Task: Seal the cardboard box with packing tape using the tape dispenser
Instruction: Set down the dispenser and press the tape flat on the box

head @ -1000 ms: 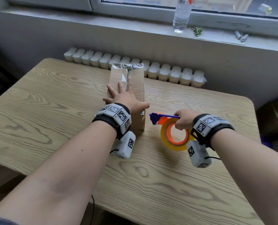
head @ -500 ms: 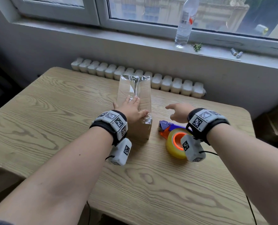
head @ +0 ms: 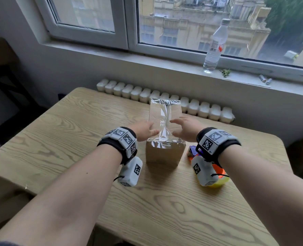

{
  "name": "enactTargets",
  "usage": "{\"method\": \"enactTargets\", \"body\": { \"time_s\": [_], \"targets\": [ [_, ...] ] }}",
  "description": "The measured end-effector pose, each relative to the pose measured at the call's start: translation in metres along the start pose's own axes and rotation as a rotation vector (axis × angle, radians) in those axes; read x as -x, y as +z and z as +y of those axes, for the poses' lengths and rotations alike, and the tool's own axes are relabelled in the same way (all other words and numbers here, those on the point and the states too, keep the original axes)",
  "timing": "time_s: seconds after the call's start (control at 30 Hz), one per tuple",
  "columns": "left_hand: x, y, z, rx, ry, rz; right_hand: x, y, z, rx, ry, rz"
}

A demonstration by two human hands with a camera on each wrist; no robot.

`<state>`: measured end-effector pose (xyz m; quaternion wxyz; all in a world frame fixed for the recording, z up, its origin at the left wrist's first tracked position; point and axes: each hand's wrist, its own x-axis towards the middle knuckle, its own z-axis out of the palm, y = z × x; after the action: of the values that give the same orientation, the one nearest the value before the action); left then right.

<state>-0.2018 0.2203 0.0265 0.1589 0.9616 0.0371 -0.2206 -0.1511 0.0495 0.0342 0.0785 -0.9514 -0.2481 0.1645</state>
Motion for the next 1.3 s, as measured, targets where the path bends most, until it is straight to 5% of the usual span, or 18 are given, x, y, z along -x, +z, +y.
{"method": "enactTargets", "body": {
  "time_s": [0.7,1.3],
  "targets": [
    [-0.012,0.011,0.004,-0.193,0.051,0.183,-0.011,0.039,-0.014,0.109,0.112,0.041],
    [-0.021,0.012,0.004,-0.280,0.051,0.128,-0.013,0.038,0.005,0.110,0.067,0.025]
  ]
}}
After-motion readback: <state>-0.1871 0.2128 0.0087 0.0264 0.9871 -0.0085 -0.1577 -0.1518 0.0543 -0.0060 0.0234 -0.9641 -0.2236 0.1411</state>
